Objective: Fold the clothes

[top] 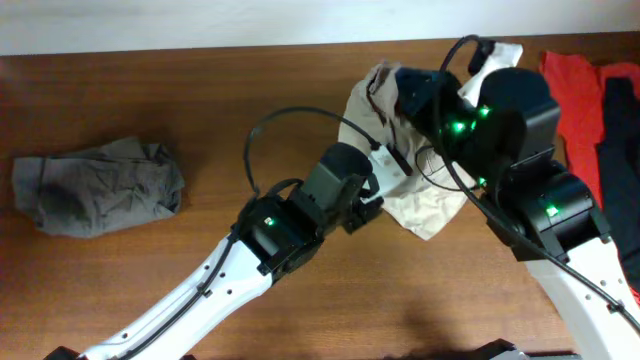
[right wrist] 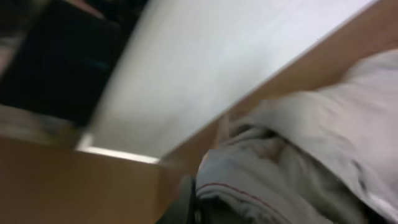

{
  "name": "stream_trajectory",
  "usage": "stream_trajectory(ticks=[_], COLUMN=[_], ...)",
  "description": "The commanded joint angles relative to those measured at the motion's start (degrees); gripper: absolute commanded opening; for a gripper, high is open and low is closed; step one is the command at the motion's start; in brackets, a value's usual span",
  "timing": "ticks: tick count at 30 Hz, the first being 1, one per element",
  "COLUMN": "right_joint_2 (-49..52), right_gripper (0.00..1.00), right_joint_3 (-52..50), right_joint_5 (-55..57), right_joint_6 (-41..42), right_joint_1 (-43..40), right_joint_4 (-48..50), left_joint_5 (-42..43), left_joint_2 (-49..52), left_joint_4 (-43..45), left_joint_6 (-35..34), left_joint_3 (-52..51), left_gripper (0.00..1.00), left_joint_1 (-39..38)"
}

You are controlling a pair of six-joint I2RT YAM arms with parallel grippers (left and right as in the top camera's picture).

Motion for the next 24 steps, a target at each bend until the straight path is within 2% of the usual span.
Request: stream_trajectory(ticks=[1, 4, 9, 15, 18, 22, 24], right_joint_2=[-0.72, -0.70, -0.70, -0.70, -0.70, -0.70, -0.68], right_gripper=[0.04, 0.04, 0.04, 0.05, 0.13, 0.35, 0.52], right_joint_3=[1.07, 1.07, 1.07, 1.07, 1.07, 1.05, 1.03], right_joint_5=[8.13, 13.49, 14.03, 15.37, 17.11, 17.05, 16.17], right_joint_6=[-9.03, -16.04, -30.73, -38.73, -40.44, -41.94, -44.13], right_joint_1=[0.42, 0.42, 0.42, 0.42, 0.42, 0.42, 0.42], right_joint_4=[-4.81, -9.64, -14.25, -21.90, -26.05, -30.62, -33.09], left_joint_5=[-16.90, -17.75, -17.73, -17.70, -17.70, -17.53, -17.55], left_joint_2=[-1.55, -2.36, -2.62, -2.62, -2.62, -2.62, -2.62], left_joint_4=[1.27, 1.22, 1.31, 2.51, 2.51, 2.51, 2.56], left_joint_6=[-1.68, -1.66, -1.66, -1.68, -1.68, -1.66, -1.40], left_joint_3=[2.08, 3.78, 6.08, 7.23, 8.35, 9.90, 10.38], left_gripper=[0.06, 0.06, 0.06, 0.06, 0.06, 0.06, 0.06], left_joint_1=[1.20, 3.96, 9.92, 15.02, 16.81, 18.25, 18.34])
